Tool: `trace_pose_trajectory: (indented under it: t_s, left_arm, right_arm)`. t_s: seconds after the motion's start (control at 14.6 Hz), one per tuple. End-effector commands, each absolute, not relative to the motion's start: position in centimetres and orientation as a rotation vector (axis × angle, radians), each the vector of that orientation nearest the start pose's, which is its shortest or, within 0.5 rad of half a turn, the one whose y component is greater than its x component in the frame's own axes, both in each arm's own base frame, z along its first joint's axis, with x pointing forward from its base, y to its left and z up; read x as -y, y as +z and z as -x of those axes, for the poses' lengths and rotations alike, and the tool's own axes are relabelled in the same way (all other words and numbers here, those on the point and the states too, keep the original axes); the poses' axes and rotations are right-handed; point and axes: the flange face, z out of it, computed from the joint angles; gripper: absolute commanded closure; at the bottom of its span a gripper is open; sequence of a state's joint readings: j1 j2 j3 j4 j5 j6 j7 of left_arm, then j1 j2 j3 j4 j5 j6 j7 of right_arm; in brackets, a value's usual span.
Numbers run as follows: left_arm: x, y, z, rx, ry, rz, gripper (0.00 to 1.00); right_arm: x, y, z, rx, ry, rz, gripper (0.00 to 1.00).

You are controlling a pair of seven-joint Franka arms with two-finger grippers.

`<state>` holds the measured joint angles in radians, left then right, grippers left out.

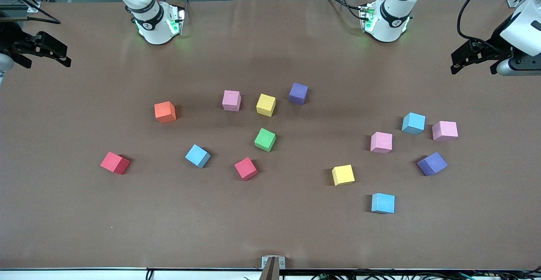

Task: Arrange 11 blocks into digit 3
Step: 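Reach the left gripper to the yellow cube and grasp it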

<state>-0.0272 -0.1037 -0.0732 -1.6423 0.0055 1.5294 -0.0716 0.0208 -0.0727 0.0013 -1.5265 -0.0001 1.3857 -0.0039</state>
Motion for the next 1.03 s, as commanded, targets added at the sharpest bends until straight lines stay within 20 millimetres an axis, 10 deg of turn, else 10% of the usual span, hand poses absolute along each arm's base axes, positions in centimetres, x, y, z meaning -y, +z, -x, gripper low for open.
trace_pose_trajectory:
  t_s: [0.0, 0.55, 0.96]
  left_arm:
    - [5.3, 64.9, -51.7, -0.039, -0.006, 3.113, 0.0]
    - [6.7, 62.3, -54.2, -0.096, 0.056, 3.131, 0.0]
    - [17.5, 54.4, -54.6, -0.177, 0.017, 3.201, 0.0]
  right_arm:
    - [-1.2, 67.1, -50.5, 0.053, 0.106, 3.152, 0.0]
    - [-1.3, 67.1, -50.5, 0.057, 0.104, 3.153, 0.0]
    - [-1.4, 67.5, -50.6, 0.05, 0.094, 3.152, 0.0]
